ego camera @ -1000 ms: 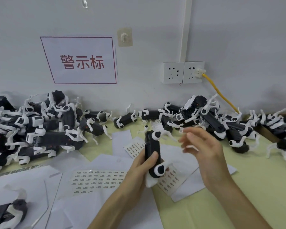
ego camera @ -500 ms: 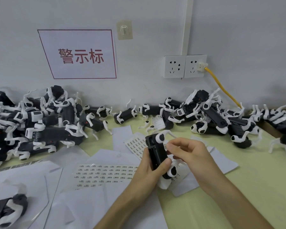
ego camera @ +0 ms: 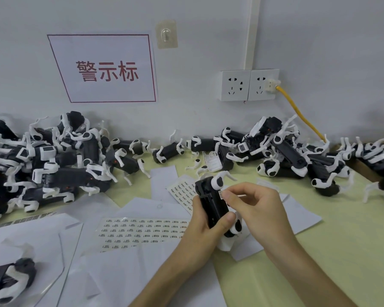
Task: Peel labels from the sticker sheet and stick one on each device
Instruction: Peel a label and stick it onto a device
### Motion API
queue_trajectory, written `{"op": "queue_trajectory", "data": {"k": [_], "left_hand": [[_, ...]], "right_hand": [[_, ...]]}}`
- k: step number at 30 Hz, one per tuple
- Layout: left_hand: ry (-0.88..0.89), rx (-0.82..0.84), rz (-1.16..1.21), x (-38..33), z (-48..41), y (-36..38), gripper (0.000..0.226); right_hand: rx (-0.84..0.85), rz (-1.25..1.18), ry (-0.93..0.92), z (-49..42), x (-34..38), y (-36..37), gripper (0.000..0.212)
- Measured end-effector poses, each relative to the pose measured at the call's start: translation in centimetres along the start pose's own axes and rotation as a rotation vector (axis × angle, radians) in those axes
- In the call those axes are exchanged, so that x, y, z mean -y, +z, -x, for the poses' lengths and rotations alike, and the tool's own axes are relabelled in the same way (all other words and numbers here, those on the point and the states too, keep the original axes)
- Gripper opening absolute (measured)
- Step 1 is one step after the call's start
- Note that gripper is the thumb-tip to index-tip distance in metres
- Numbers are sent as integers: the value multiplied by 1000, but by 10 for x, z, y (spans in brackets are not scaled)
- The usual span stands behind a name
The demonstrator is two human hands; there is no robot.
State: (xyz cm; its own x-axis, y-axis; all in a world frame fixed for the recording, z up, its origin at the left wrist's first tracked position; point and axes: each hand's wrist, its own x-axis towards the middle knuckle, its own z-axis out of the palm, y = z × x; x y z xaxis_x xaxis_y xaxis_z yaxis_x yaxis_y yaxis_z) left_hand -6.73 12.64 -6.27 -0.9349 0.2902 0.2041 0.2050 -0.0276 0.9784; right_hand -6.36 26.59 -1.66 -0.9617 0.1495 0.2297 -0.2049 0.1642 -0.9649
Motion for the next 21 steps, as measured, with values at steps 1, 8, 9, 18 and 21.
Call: {"op": "queue_trajectory", "data": {"k": [1, 8, 9, 18, 21], "left_hand": [[5, -2, -3, 0, 0, 1, 53], [32, -15, -5, 2, 0, 2, 52], [34, -14, 3, 2, 0, 2, 51], [41, -30, 1, 3, -1, 3, 50], [46, -32, -1, 2, 0, 4, 50]], "right_hand": [[-6, 5, 0, 0, 0, 0, 15], [-40, 18, -9, 5, 2, 4, 19], [-43, 20, -11, 6, 3, 4, 19], [-31, 26, -21, 5, 4, 4, 19], [-38, 26, -30, 6, 3, 4, 19]]}}
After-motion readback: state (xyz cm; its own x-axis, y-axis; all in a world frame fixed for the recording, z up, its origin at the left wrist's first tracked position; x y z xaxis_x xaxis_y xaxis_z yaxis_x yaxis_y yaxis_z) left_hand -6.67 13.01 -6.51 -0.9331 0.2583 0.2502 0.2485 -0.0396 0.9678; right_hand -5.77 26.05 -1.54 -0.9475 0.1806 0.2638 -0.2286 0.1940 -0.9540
